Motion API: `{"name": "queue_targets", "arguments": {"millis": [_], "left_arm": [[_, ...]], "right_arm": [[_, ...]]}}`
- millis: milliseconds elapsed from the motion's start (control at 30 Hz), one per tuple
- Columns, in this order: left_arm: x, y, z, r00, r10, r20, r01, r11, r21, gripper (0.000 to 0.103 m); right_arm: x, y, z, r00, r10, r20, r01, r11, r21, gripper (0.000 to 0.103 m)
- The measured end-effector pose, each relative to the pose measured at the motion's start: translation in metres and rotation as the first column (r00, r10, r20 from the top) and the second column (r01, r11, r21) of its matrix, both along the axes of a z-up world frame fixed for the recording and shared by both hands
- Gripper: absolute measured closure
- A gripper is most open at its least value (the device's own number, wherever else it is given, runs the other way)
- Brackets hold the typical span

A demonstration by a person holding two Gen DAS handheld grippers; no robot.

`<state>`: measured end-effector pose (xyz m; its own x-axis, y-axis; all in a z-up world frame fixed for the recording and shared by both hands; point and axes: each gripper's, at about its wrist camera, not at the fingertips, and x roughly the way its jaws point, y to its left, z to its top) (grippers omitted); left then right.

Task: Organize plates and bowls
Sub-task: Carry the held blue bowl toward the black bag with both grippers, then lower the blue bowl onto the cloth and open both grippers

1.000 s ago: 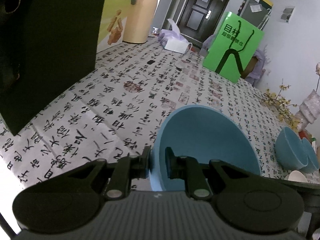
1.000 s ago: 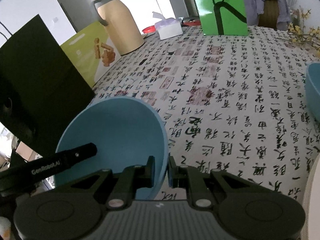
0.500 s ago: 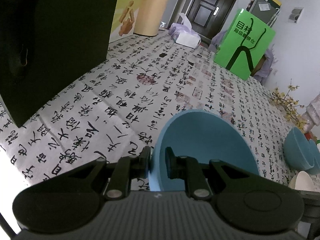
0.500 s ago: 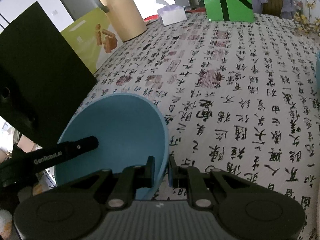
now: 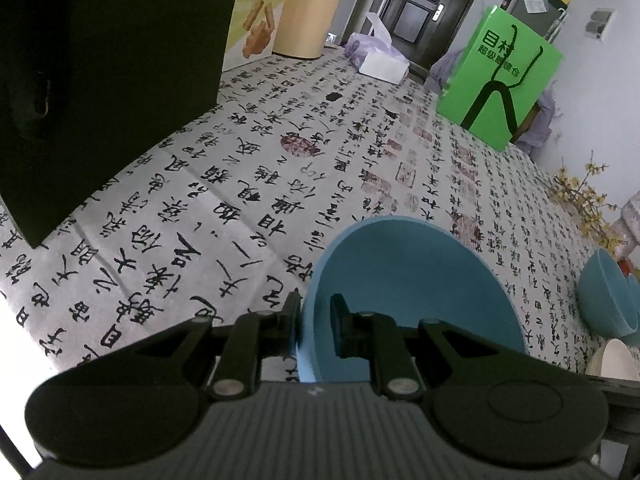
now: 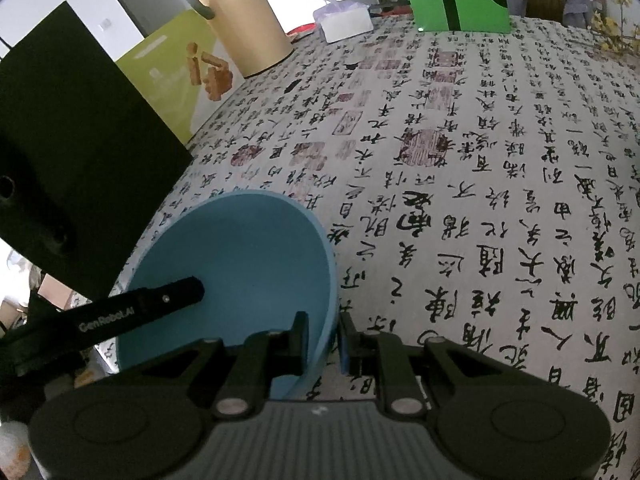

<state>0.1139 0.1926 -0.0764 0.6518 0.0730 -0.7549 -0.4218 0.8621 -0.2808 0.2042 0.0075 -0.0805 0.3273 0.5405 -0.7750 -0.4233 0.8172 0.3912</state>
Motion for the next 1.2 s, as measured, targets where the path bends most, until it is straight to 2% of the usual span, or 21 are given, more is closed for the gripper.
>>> {"name": "queue_targets", "arguments": {"millis": [333,367,467,633,700,767,833,933,1067,1133,1200], "left_arm": [[0.001,0.006,-0.005,1.000,-0.001,-0.009,0.001,1.000,-0.029,0.086],[0.001,0.006,-0.005,1.000,-0.002,-0.007,0.002,1.000,-0.028,0.084],[-0.001,0.005,-0.001,1.000,-0.010,0.010,0.010,1.000,-0.027,0.064],[-0.006,0.002,0.008,0.999,-0.015,0.040,0.015,1.000,0.002,0.059],[-0.007,0.002,0.011,0.999,-0.016,0.049,0.016,1.000,-0.001,0.050],[-0.009,0.000,0.015,0.998,-0.014,0.062,0.013,1.000,0.012,0.045],[-0.012,-0.002,0.019,0.997,-0.011,0.077,0.009,1.000,0.029,0.043],[-0.015,-0.004,0.025,0.995,-0.011,0.096,0.007,0.999,0.043,0.043],[-0.020,-0.010,0.032,0.992,-0.005,0.125,-0.004,0.997,0.075,0.028],[-0.023,-0.015,0.036,0.989,-0.005,0.147,-0.010,0.995,0.101,0.025],[-0.027,-0.020,0.040,0.986,-0.011,0.166,-0.010,0.992,0.126,0.019]], "right_arm": [[0.000,0.006,0.001,0.999,0.015,0.031,-0.015,1.000,-0.003,0.082],[0.000,0.006,0.001,0.999,0.015,0.034,-0.015,1.000,-0.001,0.082],[-0.003,0.004,0.004,0.999,0.020,0.046,-0.021,1.000,0.013,0.076],[-0.008,-0.003,0.014,0.996,0.009,0.085,-0.013,0.999,0.048,0.066],[-0.010,-0.008,0.020,0.994,0.002,0.105,-0.009,0.998,0.070,0.062],[-0.013,-0.012,0.026,0.992,-0.005,0.127,-0.006,0.997,0.082,0.058],[-0.015,-0.016,0.030,0.989,-0.017,0.149,0.003,0.996,0.090,0.049],[-0.015,-0.025,0.033,0.986,-0.034,0.164,0.018,0.995,0.100,0.048],[-0.020,-0.037,0.037,0.980,-0.042,0.196,0.017,0.992,0.124,0.043],[-0.023,-0.041,0.039,0.973,-0.046,0.225,0.018,0.992,0.123,0.032],[-0.026,-0.047,0.041,0.968,-0.051,0.245,0.020,0.992,0.125,0.028]]}}
